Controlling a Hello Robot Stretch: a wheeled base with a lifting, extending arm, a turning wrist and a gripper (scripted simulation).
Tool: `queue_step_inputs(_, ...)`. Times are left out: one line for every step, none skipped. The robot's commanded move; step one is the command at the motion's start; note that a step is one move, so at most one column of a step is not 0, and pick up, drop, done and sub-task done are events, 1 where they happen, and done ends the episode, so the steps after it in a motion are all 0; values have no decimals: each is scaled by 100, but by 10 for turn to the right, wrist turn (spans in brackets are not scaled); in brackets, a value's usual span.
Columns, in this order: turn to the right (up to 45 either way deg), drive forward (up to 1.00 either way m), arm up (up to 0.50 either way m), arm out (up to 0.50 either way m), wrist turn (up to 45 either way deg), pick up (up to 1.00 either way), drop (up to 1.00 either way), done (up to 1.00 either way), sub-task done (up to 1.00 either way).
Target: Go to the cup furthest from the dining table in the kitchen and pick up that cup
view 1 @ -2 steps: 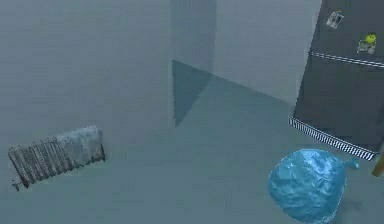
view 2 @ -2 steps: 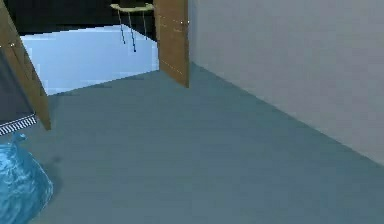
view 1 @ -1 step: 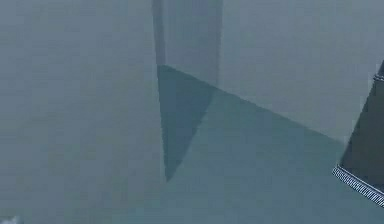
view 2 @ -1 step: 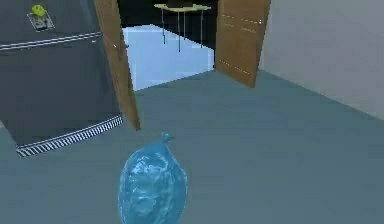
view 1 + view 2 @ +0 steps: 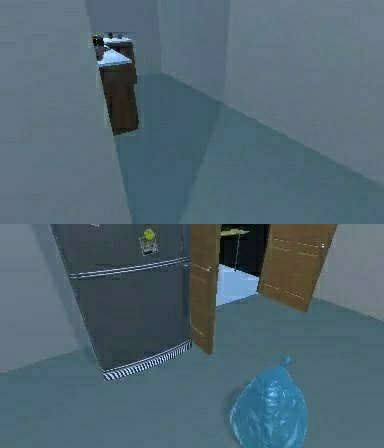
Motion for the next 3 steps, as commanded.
queue_step_inputs(330,0,0,0,0,0,0,0,0)
queue_step_inputs(0,80,0,0,0,0,0,0,0)
queue_step_inputs(-420,0,0,0,0,0,0,0,0)
